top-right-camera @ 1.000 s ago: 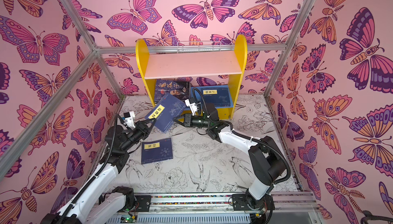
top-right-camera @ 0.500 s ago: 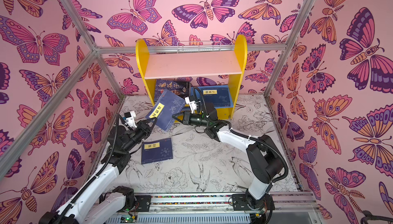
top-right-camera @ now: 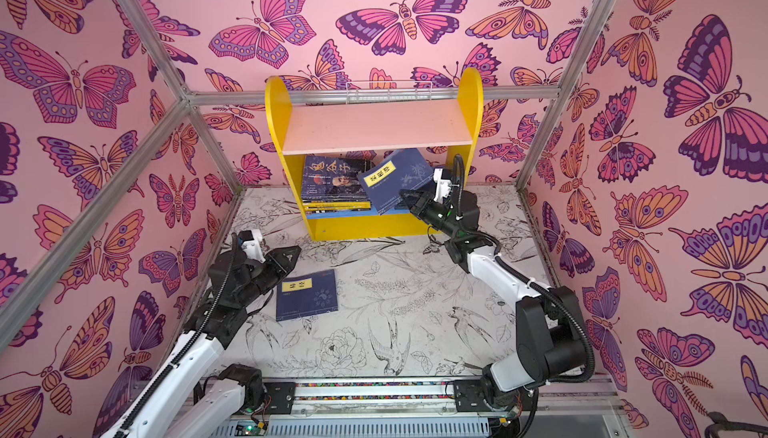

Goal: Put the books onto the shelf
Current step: 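Carry the upright dark blue book onto the blue shelf with the right gripper, then lower the book flat onto the shelf pile and push it with the right gripper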

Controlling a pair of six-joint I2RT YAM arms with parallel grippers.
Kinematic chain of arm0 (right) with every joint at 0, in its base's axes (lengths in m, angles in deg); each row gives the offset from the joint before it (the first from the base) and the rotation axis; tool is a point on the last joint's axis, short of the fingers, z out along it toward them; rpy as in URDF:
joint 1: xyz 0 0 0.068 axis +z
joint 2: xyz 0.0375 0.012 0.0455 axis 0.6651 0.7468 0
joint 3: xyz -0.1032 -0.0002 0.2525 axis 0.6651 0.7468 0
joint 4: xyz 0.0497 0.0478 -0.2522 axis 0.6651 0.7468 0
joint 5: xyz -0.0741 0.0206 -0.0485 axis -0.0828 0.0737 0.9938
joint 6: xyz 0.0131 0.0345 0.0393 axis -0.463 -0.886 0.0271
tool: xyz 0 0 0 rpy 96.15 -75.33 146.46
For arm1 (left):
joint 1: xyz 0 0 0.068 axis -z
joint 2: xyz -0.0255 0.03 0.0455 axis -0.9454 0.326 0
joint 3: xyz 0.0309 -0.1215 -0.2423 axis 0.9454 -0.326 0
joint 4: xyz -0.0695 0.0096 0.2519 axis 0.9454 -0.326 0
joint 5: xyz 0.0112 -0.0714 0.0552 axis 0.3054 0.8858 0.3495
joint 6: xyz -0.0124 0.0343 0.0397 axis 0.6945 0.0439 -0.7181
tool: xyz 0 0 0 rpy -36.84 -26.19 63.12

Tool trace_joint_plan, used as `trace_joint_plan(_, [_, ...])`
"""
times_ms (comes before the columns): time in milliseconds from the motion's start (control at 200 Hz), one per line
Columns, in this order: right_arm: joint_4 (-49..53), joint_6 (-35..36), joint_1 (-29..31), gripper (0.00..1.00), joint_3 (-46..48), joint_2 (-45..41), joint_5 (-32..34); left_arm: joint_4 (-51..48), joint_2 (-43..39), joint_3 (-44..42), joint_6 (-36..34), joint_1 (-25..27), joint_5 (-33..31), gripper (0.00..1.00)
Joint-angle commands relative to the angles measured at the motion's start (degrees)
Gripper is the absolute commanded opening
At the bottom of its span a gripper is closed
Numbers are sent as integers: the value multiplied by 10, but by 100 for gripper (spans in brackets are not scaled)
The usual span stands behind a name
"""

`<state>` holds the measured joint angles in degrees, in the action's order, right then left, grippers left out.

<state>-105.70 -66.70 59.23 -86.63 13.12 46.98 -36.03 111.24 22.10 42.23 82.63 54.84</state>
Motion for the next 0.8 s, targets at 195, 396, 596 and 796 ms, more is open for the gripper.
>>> trace_joint_plan(195, [-29, -34, -23, 0, 31, 13, 49, -29, -3, 5, -31, 0, -8, 26])
trace_joint_plan(396, [-84, -78, -28, 0, 60, 34, 79, -28, -2, 1, -33, 0, -5, 25])
trace_joint_plan(596, [-106, -95, -34, 0, 40, 73, 102, -28, -2, -2, -32, -1, -4, 25])
trace_joint_plan(796, [-126, -117, -41, 0, 10, 110, 131, -28, -4, -3, -31, -1, 0, 25])
